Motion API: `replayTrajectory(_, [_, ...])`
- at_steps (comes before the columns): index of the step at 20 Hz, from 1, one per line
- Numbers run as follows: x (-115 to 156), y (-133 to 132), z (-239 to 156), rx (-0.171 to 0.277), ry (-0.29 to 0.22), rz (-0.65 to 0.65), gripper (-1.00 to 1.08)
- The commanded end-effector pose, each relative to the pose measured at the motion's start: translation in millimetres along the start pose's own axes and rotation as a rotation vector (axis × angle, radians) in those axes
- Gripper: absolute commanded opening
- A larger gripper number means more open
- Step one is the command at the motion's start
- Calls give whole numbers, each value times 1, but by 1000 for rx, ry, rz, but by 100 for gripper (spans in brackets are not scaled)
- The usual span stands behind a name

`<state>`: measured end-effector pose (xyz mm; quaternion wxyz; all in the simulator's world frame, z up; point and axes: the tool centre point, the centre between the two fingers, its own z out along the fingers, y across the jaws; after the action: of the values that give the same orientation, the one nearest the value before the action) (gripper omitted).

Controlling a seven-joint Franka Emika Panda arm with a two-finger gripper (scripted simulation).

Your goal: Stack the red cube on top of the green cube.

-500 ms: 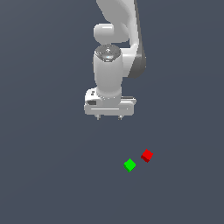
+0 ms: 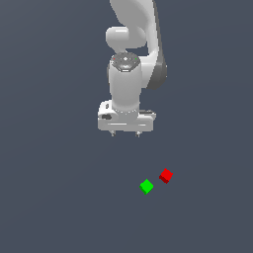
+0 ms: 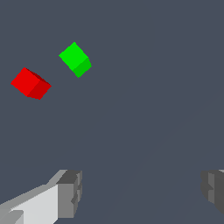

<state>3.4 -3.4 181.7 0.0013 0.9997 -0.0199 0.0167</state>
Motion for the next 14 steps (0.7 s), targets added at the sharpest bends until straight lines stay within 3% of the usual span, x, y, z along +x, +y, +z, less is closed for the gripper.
replayTrajectory(1, [1, -6, 3, 0, -1, 17, 100])
replayTrajectory(14, [15, -63, 34, -3, -10, 202, 100])
